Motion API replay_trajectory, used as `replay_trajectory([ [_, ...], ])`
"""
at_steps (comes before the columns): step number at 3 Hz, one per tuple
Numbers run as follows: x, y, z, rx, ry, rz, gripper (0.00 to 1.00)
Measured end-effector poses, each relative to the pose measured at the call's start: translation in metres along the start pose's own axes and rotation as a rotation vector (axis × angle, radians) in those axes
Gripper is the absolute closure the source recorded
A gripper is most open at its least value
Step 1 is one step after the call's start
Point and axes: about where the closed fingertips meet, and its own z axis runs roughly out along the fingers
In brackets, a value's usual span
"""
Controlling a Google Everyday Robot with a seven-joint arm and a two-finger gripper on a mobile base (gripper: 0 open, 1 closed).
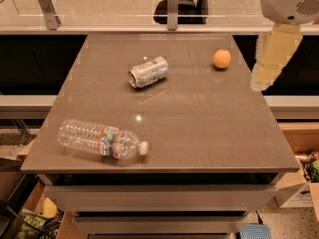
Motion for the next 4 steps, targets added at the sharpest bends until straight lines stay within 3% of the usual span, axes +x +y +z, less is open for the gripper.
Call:
replay_trajectory([
  [2,-0.027,-0.028,0.035,-0.040,-0.052,-0.094,0.00],
  [3,-0.041,-0.038,0.061,-0.095,-0.089,-0.120,0.00],
  [4,-0.041,-0.038,0.061,-0.095,-0.089,-0.121,0.00],
])
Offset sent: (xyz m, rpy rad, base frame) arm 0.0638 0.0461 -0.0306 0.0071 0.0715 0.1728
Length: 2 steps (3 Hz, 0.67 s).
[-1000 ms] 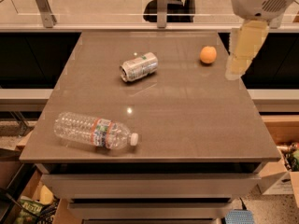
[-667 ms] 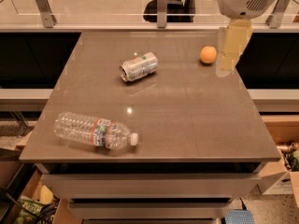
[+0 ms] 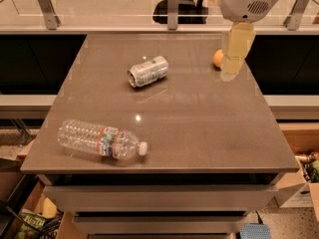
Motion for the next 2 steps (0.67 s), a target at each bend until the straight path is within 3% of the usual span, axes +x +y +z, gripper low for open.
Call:
replay_trajectory([
  [2,-0.013,-0.022,0.013,-0.009,-0.006,-0.038,0.00],
])
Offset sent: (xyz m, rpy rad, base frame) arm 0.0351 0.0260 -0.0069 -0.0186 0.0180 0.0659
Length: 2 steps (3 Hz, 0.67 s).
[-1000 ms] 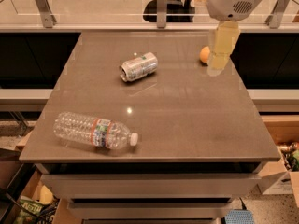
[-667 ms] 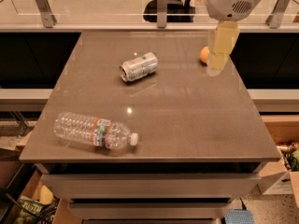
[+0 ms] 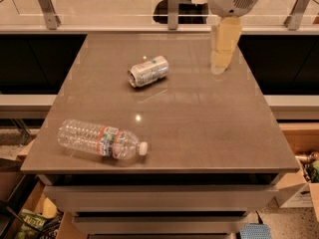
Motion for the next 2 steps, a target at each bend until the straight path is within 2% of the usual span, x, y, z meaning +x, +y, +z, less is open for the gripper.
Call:
replay_trajectory([
  [2,-0.012,-0.008,0.044,-0.033,-0.045,-0.063,0.00],
])
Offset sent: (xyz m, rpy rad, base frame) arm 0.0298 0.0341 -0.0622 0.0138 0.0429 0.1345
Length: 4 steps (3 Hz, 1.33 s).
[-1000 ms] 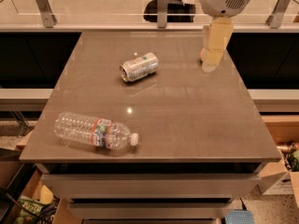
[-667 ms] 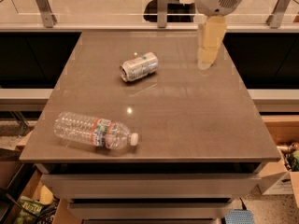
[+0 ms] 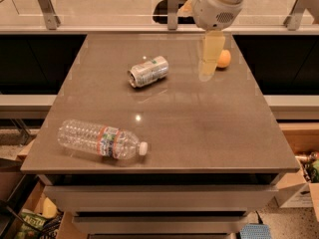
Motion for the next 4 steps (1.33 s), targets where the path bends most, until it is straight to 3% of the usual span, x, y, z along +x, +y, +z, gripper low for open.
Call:
replay_trajectory([
  [1,-0.004,-0.005,0.025,-0.026,-0.015,-0.041,0.00],
  [2,-0.030,-0.016,0.001,-0.027,-0.051,-0.109,0.00],
  [3,-0.071,-0.049,-0.028,-0.039,-0.088,-0.175,0.00],
  [4,-0.109,-0.086,-0.051,0.021,-0.138,-0.204,0.00],
])
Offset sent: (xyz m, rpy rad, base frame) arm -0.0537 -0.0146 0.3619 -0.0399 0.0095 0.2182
